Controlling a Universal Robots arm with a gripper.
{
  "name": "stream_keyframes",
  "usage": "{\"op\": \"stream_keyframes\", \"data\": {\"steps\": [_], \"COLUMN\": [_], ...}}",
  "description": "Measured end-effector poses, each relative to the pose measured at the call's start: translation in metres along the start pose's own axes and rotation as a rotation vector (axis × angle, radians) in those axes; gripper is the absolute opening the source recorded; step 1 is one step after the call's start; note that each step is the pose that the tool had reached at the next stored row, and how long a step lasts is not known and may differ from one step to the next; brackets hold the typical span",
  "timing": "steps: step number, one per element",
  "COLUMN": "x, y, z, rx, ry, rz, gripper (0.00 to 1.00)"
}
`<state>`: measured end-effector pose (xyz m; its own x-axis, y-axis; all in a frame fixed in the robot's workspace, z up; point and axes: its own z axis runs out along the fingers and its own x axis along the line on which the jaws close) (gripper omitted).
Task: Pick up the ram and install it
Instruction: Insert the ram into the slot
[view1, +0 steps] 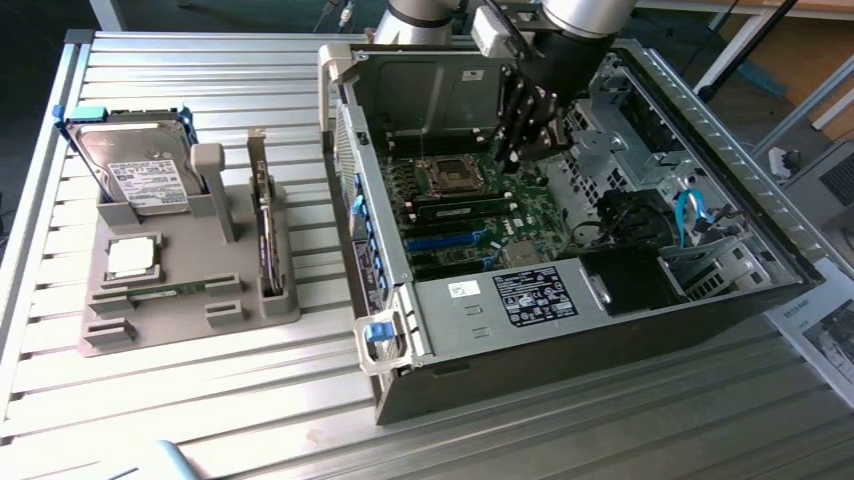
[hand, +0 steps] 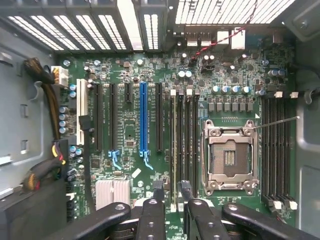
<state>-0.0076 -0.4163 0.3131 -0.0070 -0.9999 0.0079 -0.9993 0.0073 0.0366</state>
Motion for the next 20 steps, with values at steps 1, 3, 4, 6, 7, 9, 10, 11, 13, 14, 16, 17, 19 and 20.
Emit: {"op": "stream_keyframes", "data": {"steps": [1, 3, 4, 6, 7, 9, 10, 11, 13, 14, 16, 17, 19, 20], "x": [0.0, 0.0, 0.0, 0.0, 0.0, 0.0, 0.0, 0.0, 0.0, 0.0, 0.0, 0.0, 0.0, 0.0], "y": [0.0002, 0.0003, 0.0004, 0.0005, 0.0006, 0.0008, 0.0009, 0.0009, 0.001, 0.001, 0.001, 0.001, 0.001, 0.0011], "z": [-0.0047, -0.0089, -0.0111, -0.0152, -0.0174, -0.0207, -0.0231, -0.0262, -0.0276, -0.0276, -0.0277, -0.0279, -0.0278, -0.0279], "rx": [0.0, 0.0, 0.0, 0.0001, 0.0001, 0.0001, 0.0001, 0.0002, 0.0003, 0.0003, 0.0004, 0.0008, 0.0038, 0.0055], "ry": [0.0042, 0.008, 0.01, 0.0139, 0.0162, 0.0199, 0.0235, 0.028, 0.0308, 0.0307, 0.0305, 0.0294, 0.0199, 0.0145], "rz": [0.0, 0.0, 0.0, 0.0, 0.001, 0.001, 0.001, 0.001, 0.001, 0.001, 0.001, 0.001, 0.001, 0.001], "gripper": [0.25, 0.25, 0.25, 0.25, 0.25, 0.25, 0.25, 0.25, 0.25, 0.25, 0.25, 0.25, 0.25, 0.25]}}
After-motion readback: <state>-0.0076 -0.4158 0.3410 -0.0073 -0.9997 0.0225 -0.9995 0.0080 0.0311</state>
